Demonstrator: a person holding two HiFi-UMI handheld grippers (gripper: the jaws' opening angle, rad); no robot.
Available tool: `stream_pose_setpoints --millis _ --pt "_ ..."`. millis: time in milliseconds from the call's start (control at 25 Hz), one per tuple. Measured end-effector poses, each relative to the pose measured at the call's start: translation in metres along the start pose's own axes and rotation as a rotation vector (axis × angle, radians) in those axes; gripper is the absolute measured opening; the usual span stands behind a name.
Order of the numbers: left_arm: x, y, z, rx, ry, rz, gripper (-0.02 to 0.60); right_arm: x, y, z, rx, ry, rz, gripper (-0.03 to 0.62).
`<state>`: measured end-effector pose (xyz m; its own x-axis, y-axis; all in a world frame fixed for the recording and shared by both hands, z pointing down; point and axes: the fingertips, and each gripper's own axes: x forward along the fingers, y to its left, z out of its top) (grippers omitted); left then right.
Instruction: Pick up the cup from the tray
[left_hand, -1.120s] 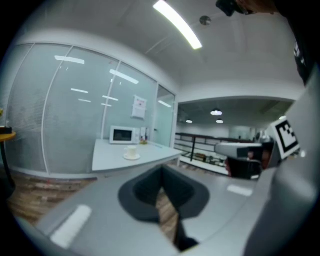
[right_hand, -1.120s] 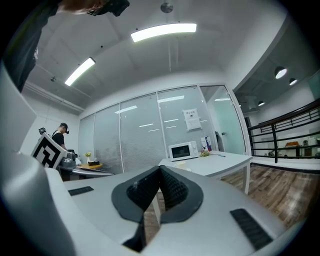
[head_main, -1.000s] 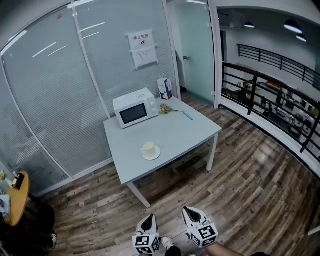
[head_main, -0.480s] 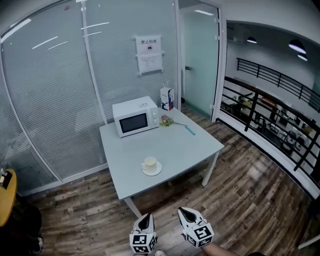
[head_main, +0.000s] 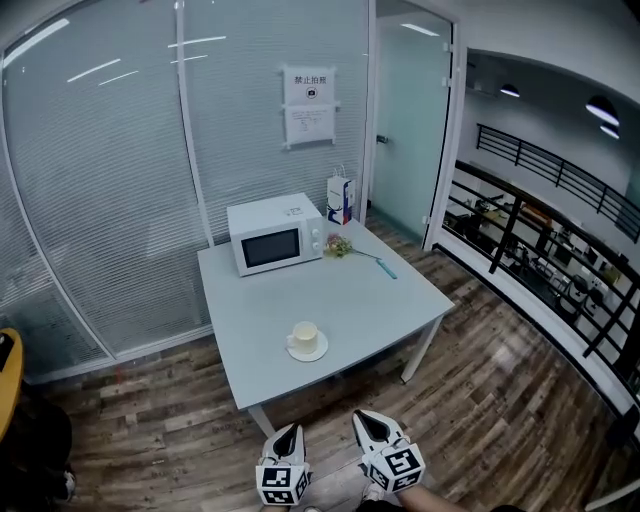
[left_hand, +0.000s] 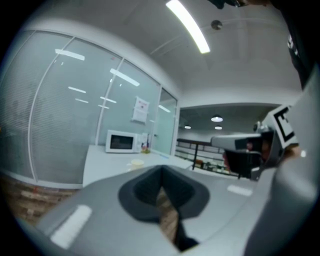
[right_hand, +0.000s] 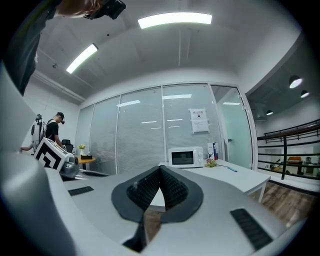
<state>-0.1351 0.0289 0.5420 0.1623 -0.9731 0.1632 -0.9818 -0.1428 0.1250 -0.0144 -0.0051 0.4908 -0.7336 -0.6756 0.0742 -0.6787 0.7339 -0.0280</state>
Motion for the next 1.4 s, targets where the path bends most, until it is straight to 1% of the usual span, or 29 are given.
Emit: stream_pose_setpoints --millis 160,360,600,760,920,1080,1280,1400 --pt "0.016 0.008 0.002 0.016 0.013 0.014 0.005 0.024 -0.007 -0.001 0.009 -0.004 0.034 0.003" --pt "0.054 0.009 0.013 0.021 0.011 0.038 0.005 0.052 -0.041 0.001 0.023 -0.014 0.066 0.003" --pt "0.115 0.013 0.031 0.034 0.004 0.095 0.005 0.094 -0.086 0.007 0.012 -0.023 0.141 0.003" --pt "0.154 0.019 0.036 0.028 0.008 0.151 0.005 0.124 -0.114 0.012 -0.002 -0.031 0.203 0.003" --pt "0.18 0.019 0.036 0.023 0.006 0.2 0.005 0.14 -0.14 0.013 0.004 -0.037 0.248 0.003" --pt "0.196 0.022 0.036 0.032 0.01 0.237 0.005 0.154 -0.151 0.009 0.004 -0.035 0.291 0.003" --pt "0.205 0.042 0.04 0.029 0.004 0.296 0.005 0.171 -0.152 0.015 -0.004 -0.04 0.341 0.003" --pt "0.214 0.056 0.036 0.022 0.013 0.309 0.005 0.185 -0.153 0.011 0.003 -0.03 0.351 0.003"
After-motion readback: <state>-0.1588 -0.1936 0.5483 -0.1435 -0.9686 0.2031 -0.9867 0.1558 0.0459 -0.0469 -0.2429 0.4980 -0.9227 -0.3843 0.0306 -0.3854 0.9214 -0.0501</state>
